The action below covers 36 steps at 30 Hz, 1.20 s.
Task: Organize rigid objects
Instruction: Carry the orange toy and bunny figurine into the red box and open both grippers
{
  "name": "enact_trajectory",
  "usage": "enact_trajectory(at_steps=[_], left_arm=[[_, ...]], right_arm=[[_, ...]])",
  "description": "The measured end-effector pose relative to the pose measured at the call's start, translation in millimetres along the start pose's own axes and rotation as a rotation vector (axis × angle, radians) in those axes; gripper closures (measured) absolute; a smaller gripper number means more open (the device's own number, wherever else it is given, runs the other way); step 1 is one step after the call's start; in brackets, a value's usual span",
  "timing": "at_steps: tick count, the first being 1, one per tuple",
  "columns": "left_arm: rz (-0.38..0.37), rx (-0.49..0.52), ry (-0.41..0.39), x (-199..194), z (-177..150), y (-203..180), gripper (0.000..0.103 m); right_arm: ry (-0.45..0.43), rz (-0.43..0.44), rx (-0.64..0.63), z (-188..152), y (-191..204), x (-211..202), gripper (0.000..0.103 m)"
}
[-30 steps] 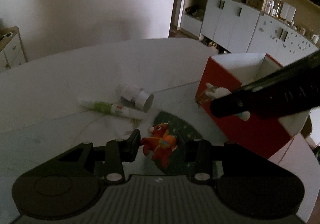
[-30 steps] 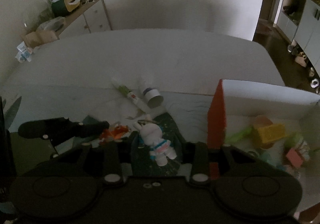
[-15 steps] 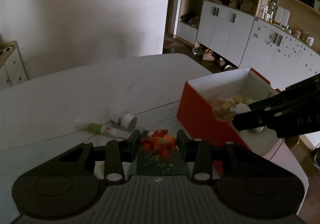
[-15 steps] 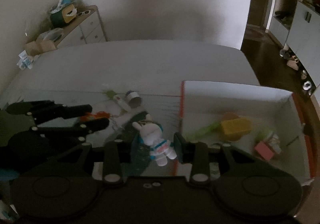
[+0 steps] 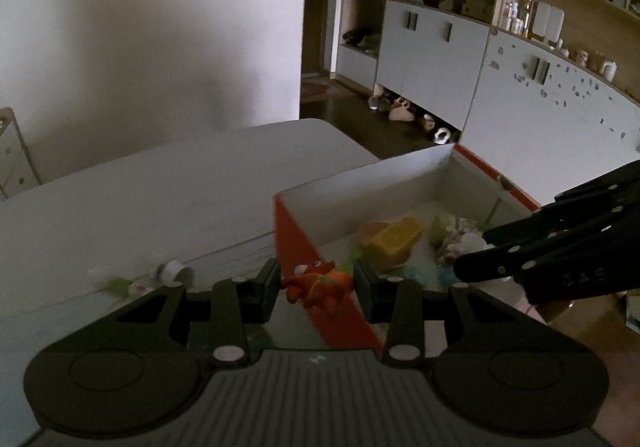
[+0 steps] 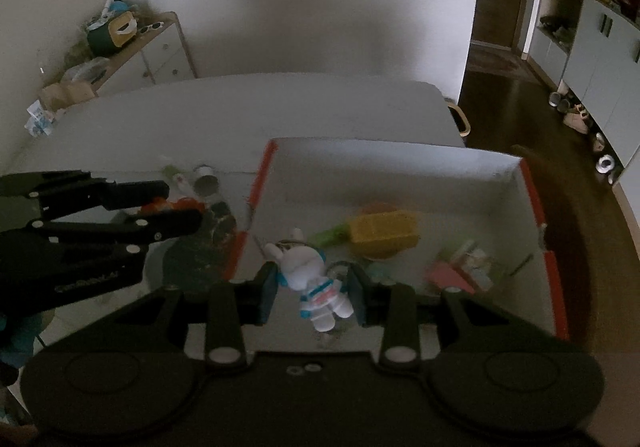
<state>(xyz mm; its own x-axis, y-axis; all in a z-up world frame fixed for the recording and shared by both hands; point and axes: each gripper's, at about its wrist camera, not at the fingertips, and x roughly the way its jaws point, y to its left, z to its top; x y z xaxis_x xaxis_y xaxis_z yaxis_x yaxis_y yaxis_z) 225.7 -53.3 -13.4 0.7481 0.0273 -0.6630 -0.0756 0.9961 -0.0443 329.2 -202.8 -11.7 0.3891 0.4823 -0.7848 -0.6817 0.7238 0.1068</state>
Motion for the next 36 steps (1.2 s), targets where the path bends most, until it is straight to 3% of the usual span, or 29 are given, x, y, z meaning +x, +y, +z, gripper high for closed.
enact_trajectory(at_steps=[17, 20, 36], left_arm=[[0.017, 0.023, 0.064, 61.5, 31.3, -66.0, 0.064], [-0.010, 0.024, 0.103, 77.0, 33.6, -74.3, 0.064], [0.035, 0.030, 0.350, 150.2, 7.3, -90.8, 0.064]], right_arm=[[0.044, -0.002, -0.030, -13.0, -84.4, 13.3, 0.066], [0.064, 0.004, -0.053, -14.8, -91.4, 21.7, 0.066], [0.187, 0.023, -0.145, -29.6, -101.8, 64.0, 0.066]])
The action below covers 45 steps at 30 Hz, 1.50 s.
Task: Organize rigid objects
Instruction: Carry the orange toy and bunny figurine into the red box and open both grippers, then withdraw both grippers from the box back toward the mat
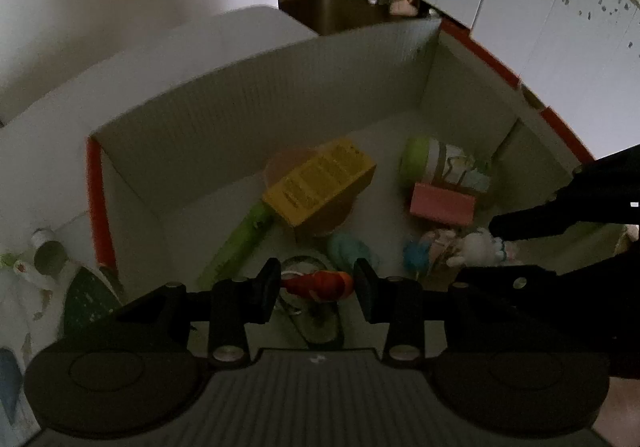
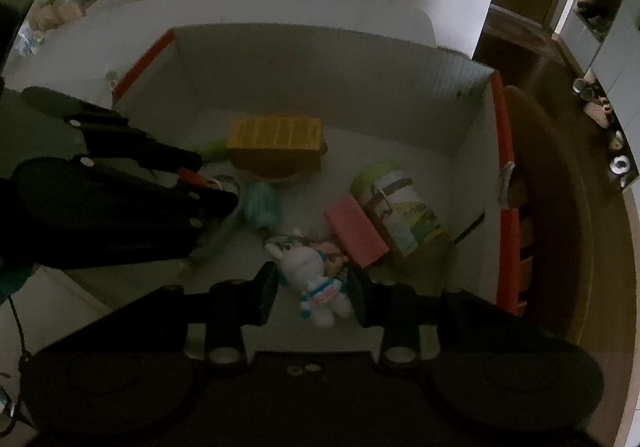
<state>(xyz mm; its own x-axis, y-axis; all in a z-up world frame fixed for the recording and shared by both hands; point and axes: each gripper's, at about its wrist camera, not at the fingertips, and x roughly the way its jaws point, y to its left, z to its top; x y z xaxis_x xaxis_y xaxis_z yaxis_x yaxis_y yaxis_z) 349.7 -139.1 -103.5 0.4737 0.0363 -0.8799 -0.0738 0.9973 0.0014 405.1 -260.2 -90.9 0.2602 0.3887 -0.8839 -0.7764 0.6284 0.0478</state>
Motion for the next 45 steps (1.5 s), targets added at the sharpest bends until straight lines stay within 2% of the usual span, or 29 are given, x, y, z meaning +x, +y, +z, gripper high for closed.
enact_trajectory(at_steps=[8, 20, 24, 29, 37, 38, 39, 40, 45], left_arm=[[0.017, 0.012, 0.032, 3.2, 7.4, -4.7, 0.064], [0.014, 0.008, 0.041, 1.7, 1.5, -5.8, 0.063], [0.003, 0.007, 0.024, -5.2, -0.6, -4.0, 0.063], [-0.015, 0.004, -0.009, -18.2, -6.9, -0.9, 0.054], [-0.034, -0.003, -0.079, -51.4, -13.3, 6.0, 0.054], [-0.035, -0.005, -0.089, -55.5, -14.4, 7.6, 0.054], [-0.035, -0.006, -0.099, -60.0, -15.6, 10.1, 0.054], [-0.033, -0.007, -0.109, -63.9, -16.9, 12.3, 0.054], [-0.029, -0.019, -0.152, -82.3, -24.9, 26.2, 0.050]], right_arm=[[0.024, -0.003, 0.011, -0.1, -5.7, 7.5, 0.066], [0.002, 0.005, 0.045, 0.7, -10.2, -1.4, 0.062], [-0.007, 0.000, 0.059, -0.1, -11.8, -6.9, 0.059], [-0.028, 0.003, 0.078, -0.9, -11.4, -15.8, 0.055], [-0.083, 0.024, 0.105, 1.8, -3.0, -37.3, 0.051], [-0.090, 0.022, 0.107, 2.1, -1.1, -40.2, 0.048], [-0.095, 0.018, 0.106, 2.4, 1.1, -42.4, 0.039], [-0.104, 0.012, 0.103, 2.3, 3.6, -44.3, 0.037], [-0.123, -0.007, 0.103, 2.5, 16.7, -51.4, 0.036]])
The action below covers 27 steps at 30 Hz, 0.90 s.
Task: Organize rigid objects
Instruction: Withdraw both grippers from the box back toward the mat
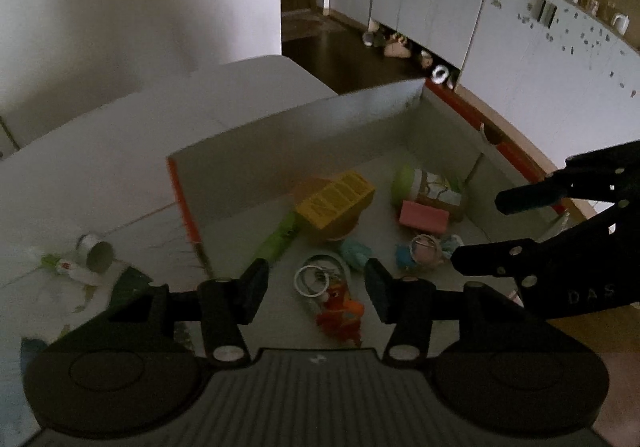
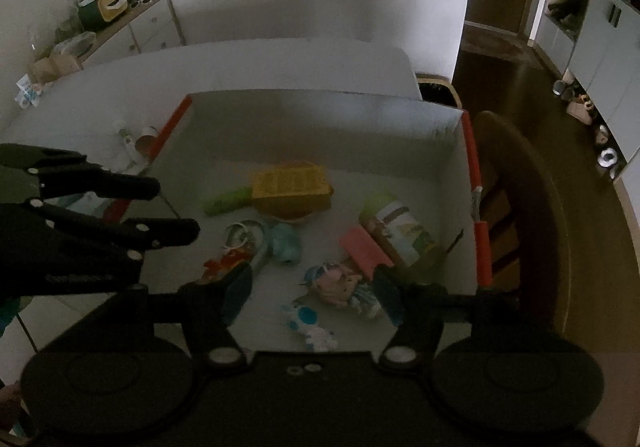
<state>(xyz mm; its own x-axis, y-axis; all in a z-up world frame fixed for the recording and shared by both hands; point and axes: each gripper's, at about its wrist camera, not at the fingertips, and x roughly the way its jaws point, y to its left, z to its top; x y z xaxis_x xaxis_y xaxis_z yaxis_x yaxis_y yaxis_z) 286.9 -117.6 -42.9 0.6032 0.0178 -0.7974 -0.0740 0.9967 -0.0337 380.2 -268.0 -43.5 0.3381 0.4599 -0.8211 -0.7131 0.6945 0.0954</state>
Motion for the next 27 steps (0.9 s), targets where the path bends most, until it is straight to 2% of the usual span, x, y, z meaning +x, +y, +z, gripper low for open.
enact_trajectory(at_steps=[1, 4, 5, 6, 13, 16, 22, 24, 27], left_arm=[[-0.002, -0.003, -0.008, -4.0, -1.5, 3.2, 0.050], [-0.006, -0.008, -0.039, -17.1, -5.6, 13.6, 0.038], [-0.008, -0.006, -0.050, -21.5, -7.2, 16.9, 0.037], [-0.006, -0.003, -0.059, -26.0, -9.0, 20.1, 0.037], [0.003, 0.015, -0.096, -49.6, -20.7, 46.4, 0.036], [0.002, 0.024, -0.112, -57.5, -25.6, 57.8, 0.029], [-0.006, 0.046, -0.142, -71.1, -33.8, 79.9, 0.028], [-0.002, 0.050, -0.147, -74.0, -35.6, 88.0, 0.025], [0.004, 0.046, -0.154, -77.0, -39.5, 101.0, 0.024]], right_arm=[[-0.003, -0.002, 0.000, 0.2, 2.7, -1.3, 0.035], [-0.017, -0.002, 0.010, 0.3, 12.3, -6.0, 0.034], [-0.020, -0.004, 0.014, 0.0, 15.9, -7.1, 0.030], [-0.025, -0.005, 0.016, -0.1, 19.5, -8.4, 0.026], [-0.051, -0.013, 0.018, 1.2, 53.4, -14.9, 0.017], [-0.053, -0.019, 0.022, 1.5, 68.1, -13.6, 0.016], [-0.077, -0.022, 0.018, 5.7, 97.7, -11.8, 0.007], [-0.092, -0.018, 0.018, 8.2, 106.8, -11.4, 0.002], [-0.105, -0.014, 0.011, 13.7, 122.8, -8.6, 0.001]])
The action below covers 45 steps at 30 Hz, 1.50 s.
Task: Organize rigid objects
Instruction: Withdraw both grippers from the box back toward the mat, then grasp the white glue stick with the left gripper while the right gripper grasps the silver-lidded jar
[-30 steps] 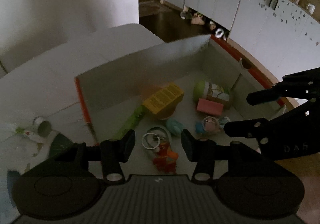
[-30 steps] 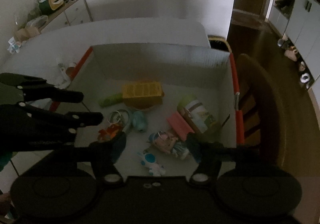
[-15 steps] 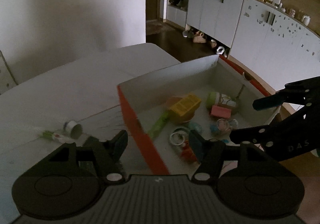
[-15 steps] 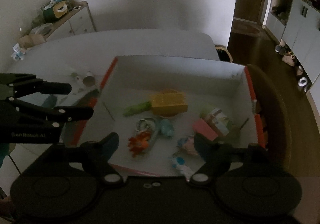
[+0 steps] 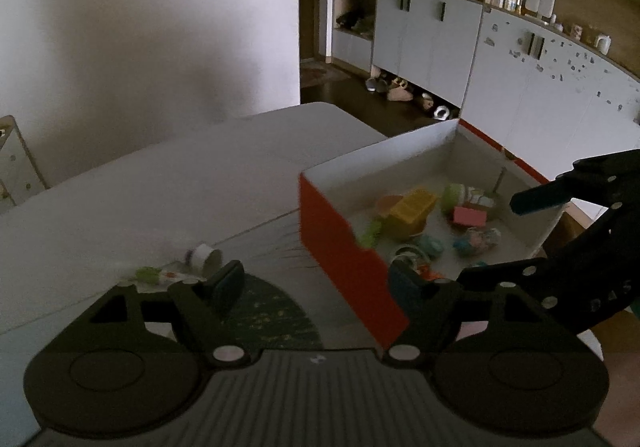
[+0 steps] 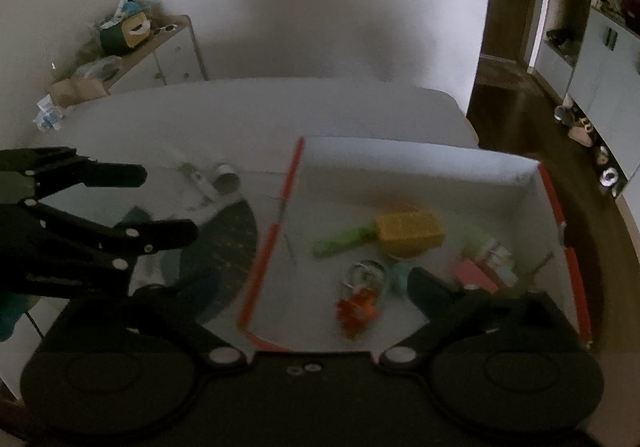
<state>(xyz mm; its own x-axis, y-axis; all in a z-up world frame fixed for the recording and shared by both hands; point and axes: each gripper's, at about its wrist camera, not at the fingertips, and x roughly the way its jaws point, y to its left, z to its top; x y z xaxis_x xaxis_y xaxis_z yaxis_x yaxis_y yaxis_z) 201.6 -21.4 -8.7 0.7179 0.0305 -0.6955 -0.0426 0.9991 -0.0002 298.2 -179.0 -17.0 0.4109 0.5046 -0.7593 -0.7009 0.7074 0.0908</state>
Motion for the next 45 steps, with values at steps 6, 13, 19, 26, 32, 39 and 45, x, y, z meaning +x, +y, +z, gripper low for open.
enact_trajectory(at_steps=[6, 13, 19, 26, 32, 39, 45], left_arm=[[0.023, -0.026, 0.000, -0.8, -9.1, 34.2, 0.024], [0.052, -0.102, 0.014, 8.6, -19.6, 84.0, 0.024], [0.100, -0.176, 0.049, 29.1, -26.1, 124.3, 0.024], [0.175, -0.251, 0.101, 58.1, -34.5, 159.1, 0.024], [0.194, -0.324, 0.144, 84.7, -37.1, 182.0, 0.024], [0.203, -0.387, 0.182, 109.2, -38.0, 199.5, 0.024], [0.209, -0.470, 0.200, 127.8, -34.5, 213.5, 0.024]], right_arm=[[0.002, 0.005, -0.024, 11.8, 32.8, 13.3, 0.001], [0.007, 0.029, -0.068, 32.4, 69.0, 34.6, 0.001], [0.018, 0.049, -0.129, 49.8, 96.0, 58.8, 0.004], [0.030, 0.061, -0.205, 68.1, 113.9, 86.0, 0.007], [0.055, 0.041, -0.219, 80.3, 116.0, 113.8, 0.012], [0.074, 0.045, -0.249, 94.7, 119.6, 138.8, 0.016], [0.109, 0.039, -0.287, 102.6, 123.6, 164.4, 0.023]])
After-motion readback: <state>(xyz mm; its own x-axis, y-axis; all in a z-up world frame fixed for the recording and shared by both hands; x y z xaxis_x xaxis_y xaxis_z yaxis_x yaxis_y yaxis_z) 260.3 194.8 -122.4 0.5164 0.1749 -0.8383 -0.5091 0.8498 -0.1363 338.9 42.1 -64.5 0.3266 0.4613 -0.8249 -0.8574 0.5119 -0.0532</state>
